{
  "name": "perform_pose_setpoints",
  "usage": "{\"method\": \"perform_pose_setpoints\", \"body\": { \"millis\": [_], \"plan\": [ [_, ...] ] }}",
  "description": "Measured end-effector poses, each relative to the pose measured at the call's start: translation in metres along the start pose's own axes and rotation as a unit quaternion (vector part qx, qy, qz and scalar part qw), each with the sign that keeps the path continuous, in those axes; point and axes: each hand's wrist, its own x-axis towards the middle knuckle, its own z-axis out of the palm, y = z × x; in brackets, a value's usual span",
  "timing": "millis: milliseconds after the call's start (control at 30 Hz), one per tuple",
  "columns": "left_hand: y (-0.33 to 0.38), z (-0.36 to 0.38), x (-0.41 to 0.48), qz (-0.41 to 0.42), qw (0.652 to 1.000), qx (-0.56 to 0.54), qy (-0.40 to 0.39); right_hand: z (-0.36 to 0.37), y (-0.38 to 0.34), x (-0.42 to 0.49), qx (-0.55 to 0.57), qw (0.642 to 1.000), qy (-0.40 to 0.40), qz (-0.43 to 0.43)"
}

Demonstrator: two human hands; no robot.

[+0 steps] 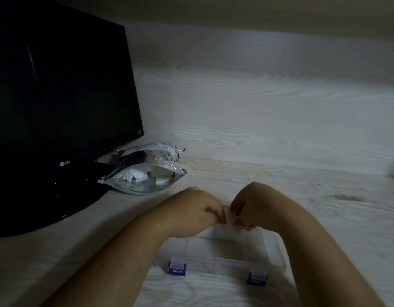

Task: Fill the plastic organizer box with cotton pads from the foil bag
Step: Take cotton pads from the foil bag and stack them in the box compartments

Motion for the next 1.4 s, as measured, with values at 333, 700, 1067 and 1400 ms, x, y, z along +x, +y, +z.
{"method": "perform_pose_setpoints", "body": {
  "millis": [333, 700, 1067, 1400],
  "plan": [
    [0.003, -0.001, -0.001, -0.012, 1.000, -0.006, -0.009, 0.004, -0.002, 0.004, -0.021, 1.000, 0.009, 0.009],
    [-0.013, -0.015, -0.004, -0.131, 0.960, -0.094, 0.228, 0.003, 0.003, 0.002, 0.035, 0.988, 0.137, -0.054],
    [-0.054, -0.025, -0.002, -0.368, 0.899, 0.018, 0.235, 0.008, 0.004, 0.006, 0.046, 0.986, 0.141, -0.077],
    [-0.044, -0.029, -0.004, -0.392, 0.875, -0.058, 0.278, 0.009, 0.002, 0.006, 0.048, 0.986, 0.134, -0.084]
  ]
}}
